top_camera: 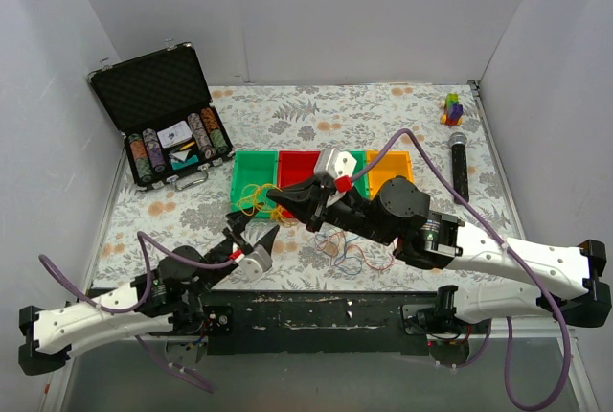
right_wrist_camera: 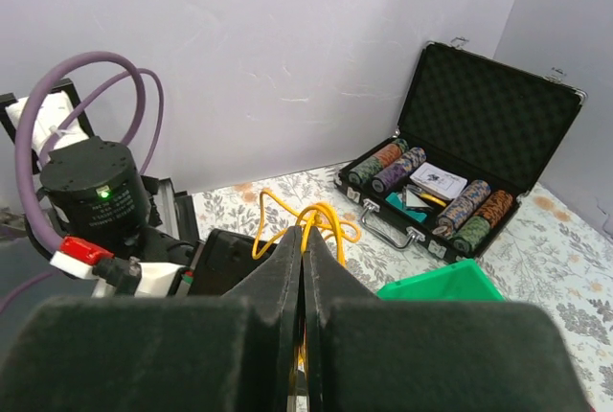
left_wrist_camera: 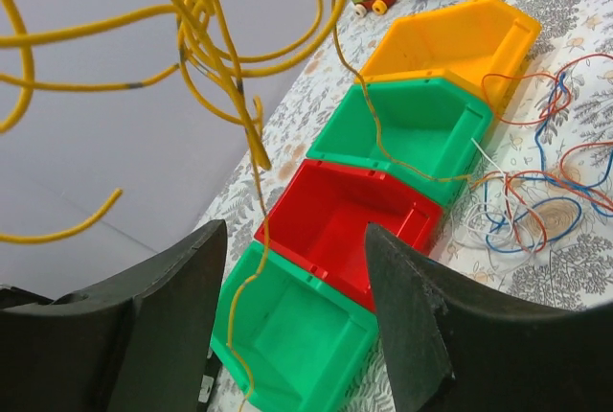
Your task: Untangle the cables
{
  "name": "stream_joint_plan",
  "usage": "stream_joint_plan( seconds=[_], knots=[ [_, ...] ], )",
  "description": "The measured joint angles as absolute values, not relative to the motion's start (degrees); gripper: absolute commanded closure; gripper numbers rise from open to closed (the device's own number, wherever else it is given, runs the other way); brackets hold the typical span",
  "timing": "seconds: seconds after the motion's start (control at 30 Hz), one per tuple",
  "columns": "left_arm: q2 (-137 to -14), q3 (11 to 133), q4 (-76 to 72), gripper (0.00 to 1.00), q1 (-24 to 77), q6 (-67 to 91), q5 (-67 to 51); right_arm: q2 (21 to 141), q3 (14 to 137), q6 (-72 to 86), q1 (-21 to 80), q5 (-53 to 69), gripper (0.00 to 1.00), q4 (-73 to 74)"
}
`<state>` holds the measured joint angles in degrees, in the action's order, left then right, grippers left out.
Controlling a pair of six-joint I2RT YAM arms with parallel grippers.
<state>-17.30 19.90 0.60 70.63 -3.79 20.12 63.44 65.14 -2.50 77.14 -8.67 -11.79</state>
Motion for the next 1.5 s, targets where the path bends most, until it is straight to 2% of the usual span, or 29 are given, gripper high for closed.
stream_joint_plan(
  seconds=[0.13, 0.23, 0.27, 0.37, 0.43, 0.73, 1.1, 1.3, 1.5],
  knots=[
    [-21.32, 19.55, -5.15, 0.45, 70.63, -4.75, 20.18, 63.37, 65.14, -1.45, 77.14, -7.33, 0.99, -11.81],
    [-22.55, 19.07, -8.54, 0.56, 70.63, -5.56, 20.56, 63.31, 65.1, -0.54, 77.14, -6.55, 0.99, -11.81],
    [-22.92, 19.05, -9.74, 0.62, 70.63, -5.82, 20.8, 63.24, 65.04, -0.14, 77.14, -6.26, 0.99, -11.81],
    [-23.79, 19.07, -12.93, 0.91, 70.63, -6.33, 21.1, 62.7, 64.6, 0.71, 77.14, -5.8, 0.99, -11.84],
    [-24.27, 19.29, -13.58, 1.0, 70.63, -6.04, 21.1, 62.13, 64.23, 1.17, 77.14, -5.8, 0.99, -12.1],
    [-23.05, 20.71, -11.4, 1.0, 70.63, -4.89, 21.91, 59.99, 63.83, 1.08, 77.14, -8.1, 0.99, -11.88],
    [-21.19, 21.23, -7.09, 1.0, 70.63, -4.27, 26.68, 53.6, 62.87, -3.75, 77.14, -18.57, 0.99, -8.29],
    [-19.73, 21.5, -2.92, 1.0, 70.28, -3.2, 32.38, 50.15, 62.11, -8.16, 77.14, -29.93, 0.99, -5.23],
    [-10.02, 21.67, 4.95, 1.0, 68.88, 1.15, 36.75, 45.69, 60.12, -14.35, 77.14, -46.41, 0.99, -4.08]
  ],
)
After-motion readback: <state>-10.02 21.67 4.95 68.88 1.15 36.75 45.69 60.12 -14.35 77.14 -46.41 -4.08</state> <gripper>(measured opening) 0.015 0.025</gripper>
